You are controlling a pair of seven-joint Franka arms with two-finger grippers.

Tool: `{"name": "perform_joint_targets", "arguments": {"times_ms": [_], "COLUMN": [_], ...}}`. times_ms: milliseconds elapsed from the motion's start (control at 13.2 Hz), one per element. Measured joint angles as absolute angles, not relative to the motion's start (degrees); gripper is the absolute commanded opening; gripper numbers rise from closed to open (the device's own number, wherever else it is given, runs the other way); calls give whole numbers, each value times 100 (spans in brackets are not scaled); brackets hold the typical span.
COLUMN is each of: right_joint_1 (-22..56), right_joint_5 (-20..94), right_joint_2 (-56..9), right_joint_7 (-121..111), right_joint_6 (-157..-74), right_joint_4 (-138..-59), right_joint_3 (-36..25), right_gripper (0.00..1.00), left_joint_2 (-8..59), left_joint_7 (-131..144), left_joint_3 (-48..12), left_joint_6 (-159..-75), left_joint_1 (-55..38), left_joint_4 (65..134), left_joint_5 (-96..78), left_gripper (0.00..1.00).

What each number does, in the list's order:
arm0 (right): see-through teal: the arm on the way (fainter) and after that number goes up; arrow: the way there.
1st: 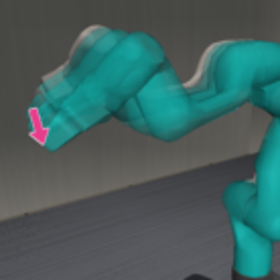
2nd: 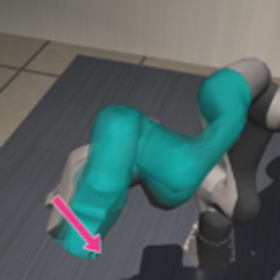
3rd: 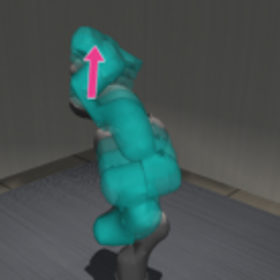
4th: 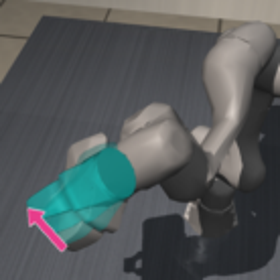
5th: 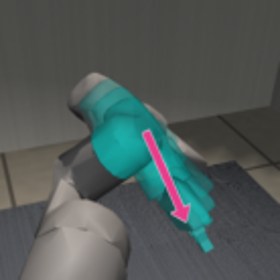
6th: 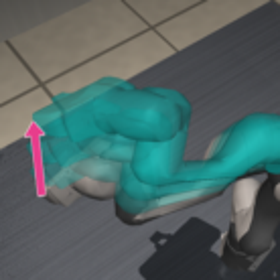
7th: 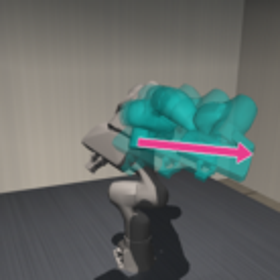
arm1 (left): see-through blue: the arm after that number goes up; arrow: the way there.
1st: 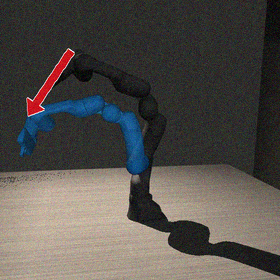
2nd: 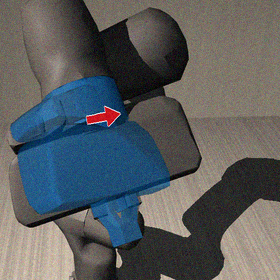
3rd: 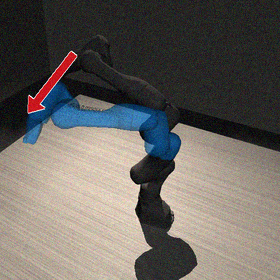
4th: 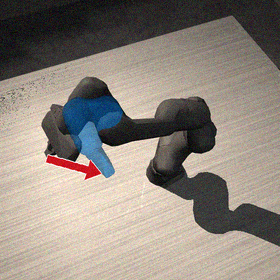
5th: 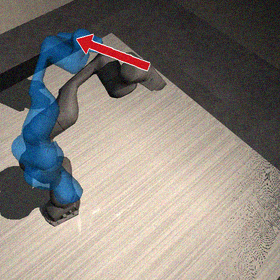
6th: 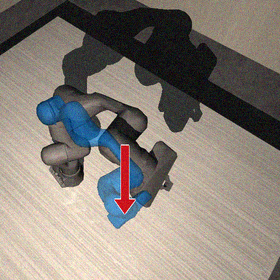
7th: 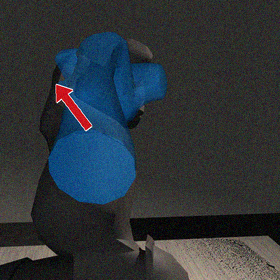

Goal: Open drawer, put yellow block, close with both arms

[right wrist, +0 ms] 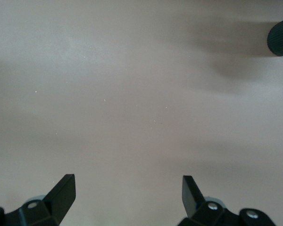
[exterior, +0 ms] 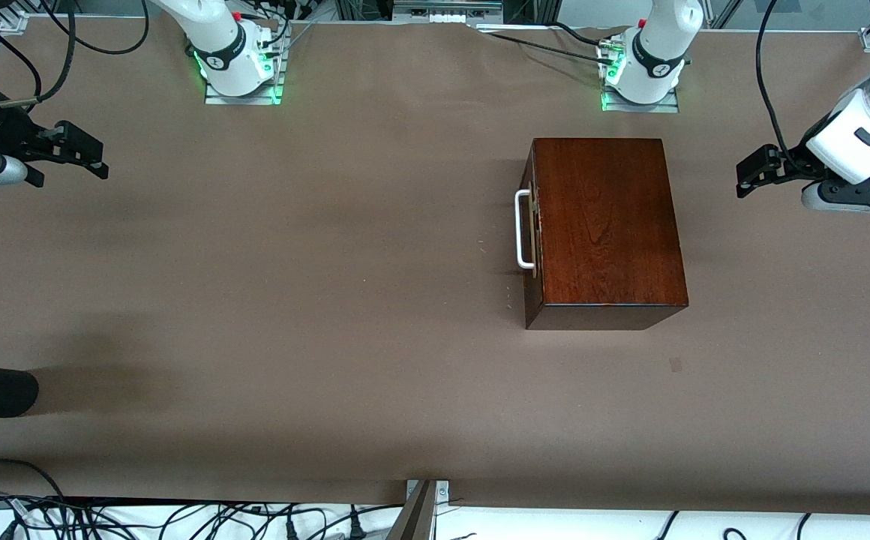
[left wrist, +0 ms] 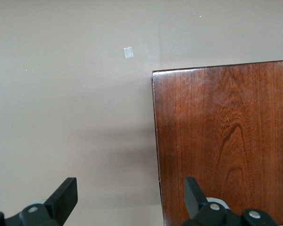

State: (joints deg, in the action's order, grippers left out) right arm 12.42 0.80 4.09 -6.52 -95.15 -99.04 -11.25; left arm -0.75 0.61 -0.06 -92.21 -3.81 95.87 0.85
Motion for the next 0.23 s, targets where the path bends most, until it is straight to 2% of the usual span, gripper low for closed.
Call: {"name": "perform_joint_targets", "arguments": {"times_ms": [228], "right_joint_1": [1242], "right_joint_5": [80], "right_joint_2": [410], "right_joint_7": [-652], "right_joint_6": [-9515], "right_joint_4": [-9904], "right_joint_3": [-1125], "right_gripper": [100], "left_joint_2": [-75], "left_joint_7": [51], "left_joint_3": [-6], "left_joint_6": [-9189], "left_joint_1": [-382], "left_joint_4": [9592], "left_joint_5": [85], "left_gripper": [100]}}
